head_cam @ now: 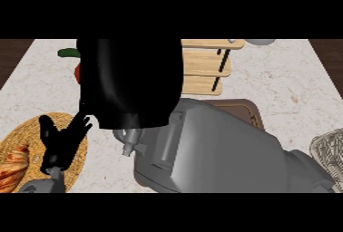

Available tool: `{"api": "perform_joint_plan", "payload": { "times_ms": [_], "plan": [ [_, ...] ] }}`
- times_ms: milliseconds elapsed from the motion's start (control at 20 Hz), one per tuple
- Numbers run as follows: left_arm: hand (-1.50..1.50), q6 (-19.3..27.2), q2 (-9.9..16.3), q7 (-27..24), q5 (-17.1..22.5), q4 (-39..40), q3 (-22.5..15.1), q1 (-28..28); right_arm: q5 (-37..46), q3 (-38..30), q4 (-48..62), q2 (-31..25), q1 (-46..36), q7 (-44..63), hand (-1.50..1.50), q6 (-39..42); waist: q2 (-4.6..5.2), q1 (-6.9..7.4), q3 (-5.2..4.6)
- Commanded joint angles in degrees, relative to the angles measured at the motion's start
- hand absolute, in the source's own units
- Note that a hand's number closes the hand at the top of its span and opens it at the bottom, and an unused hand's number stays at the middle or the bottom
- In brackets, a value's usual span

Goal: Pick the bell pepper from the tray and place it in the tiered shelf

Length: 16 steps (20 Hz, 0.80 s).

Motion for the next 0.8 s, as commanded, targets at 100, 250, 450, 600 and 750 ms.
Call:
{"api": "perform_joint_plan", "payload": {
  "times_ms": [100, 250, 450, 600, 750],
  "plan": [
    [0.0, -0.2, 0.3, 0.6, 0.2, 0.9, 0.7, 0.0, -0.5, -10.4, 7.5, 0.7, -11.9, 10.3, 1.5, 4.9, 0.29, -0.15, -0.22],
    [0.0, -0.8, 0.4, 2.0, 0.9, -0.2, 0.7, -1.0, 1.6, -13.8, 13.2, 0.4, -14.2, 7.0, 1.5, 5.2, 0.43, -0.22, -0.21],
    [0.0, -0.3, 0.4, 3.6, 0.8, -1.3, 0.8, -0.7, -1.2, -19.1, 19.2, -2.5, -15.3, -1.0, 1.5, 6.5, 0.6, -0.03, -0.16],
    [0.0, -0.7, 1.3, 3.0, 0.5, -0.5, 1.5, -1.8, -2.7, -20.1, 24.2, -3.1, -13.4, -7.3, 1.5, 7.2, 0.78, -0.03, -0.16],
    [0.0, -0.3, -1.1, 1.0, 0.1, 1.1, 0.6, -1.0, -3.8, -22.3, 27.1, -4.5, -14.9, -11.0, 1.5, 8.6, 0.77, -0.09, -0.16]
  ]
}}
